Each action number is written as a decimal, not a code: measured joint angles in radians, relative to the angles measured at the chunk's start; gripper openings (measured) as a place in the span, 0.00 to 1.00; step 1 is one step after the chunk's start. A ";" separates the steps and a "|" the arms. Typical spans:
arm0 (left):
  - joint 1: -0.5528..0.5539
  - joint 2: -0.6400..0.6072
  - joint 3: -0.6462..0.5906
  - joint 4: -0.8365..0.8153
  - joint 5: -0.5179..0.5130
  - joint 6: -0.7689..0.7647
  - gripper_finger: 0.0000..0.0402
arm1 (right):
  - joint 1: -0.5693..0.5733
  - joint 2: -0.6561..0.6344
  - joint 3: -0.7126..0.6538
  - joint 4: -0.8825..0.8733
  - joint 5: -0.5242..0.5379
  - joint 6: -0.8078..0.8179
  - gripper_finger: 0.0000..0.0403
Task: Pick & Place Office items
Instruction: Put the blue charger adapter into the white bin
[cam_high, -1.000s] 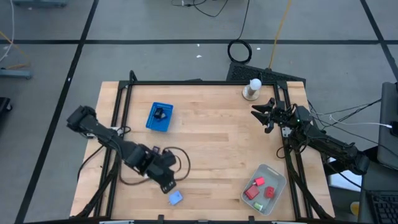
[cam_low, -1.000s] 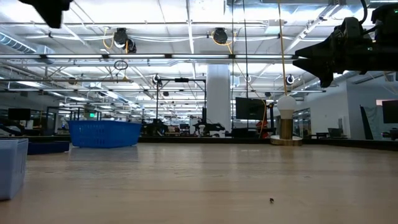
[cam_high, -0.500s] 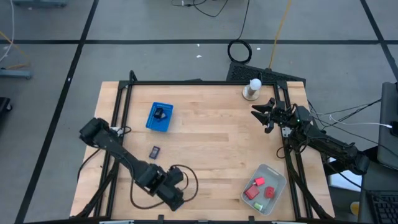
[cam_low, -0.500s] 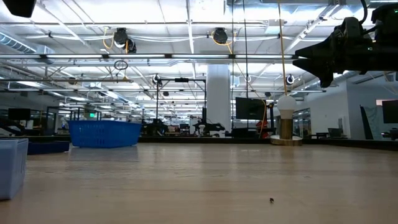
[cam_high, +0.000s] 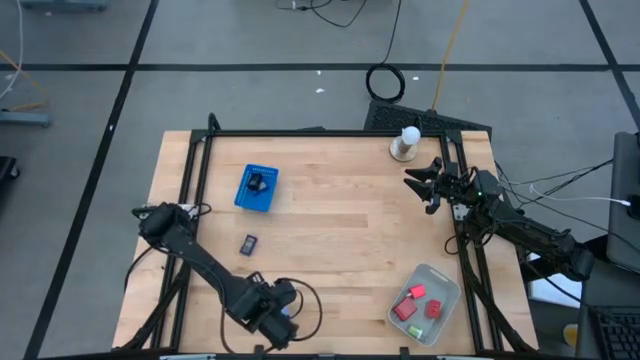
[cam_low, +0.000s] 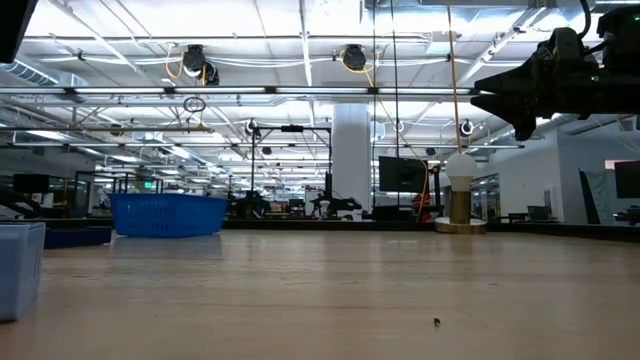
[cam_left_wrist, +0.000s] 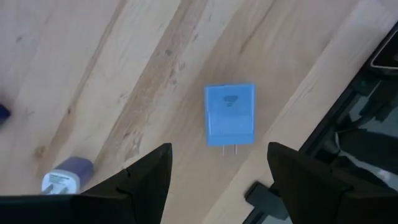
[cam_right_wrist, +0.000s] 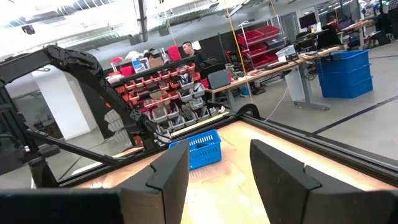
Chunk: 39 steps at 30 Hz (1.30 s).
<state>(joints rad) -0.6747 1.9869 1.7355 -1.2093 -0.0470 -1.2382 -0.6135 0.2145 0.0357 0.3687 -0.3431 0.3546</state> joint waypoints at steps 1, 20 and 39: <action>-0.004 0.000 0.000 0.004 -0.010 0.003 0.66 | 0.000 0.000 0.000 0.000 0.000 0.000 0.40; -0.055 0.060 0.000 0.057 -0.075 0.044 0.66 | 0.000 0.000 0.000 0.000 0.000 0.000 0.40; -0.045 0.122 0.000 0.144 -0.006 0.067 0.66 | 0.000 0.000 0.000 0.000 0.000 0.000 0.40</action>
<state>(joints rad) -0.7201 2.1086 1.7351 -1.0656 -0.0532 -1.1716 -0.6135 0.2142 0.0358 0.3687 -0.3428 0.3545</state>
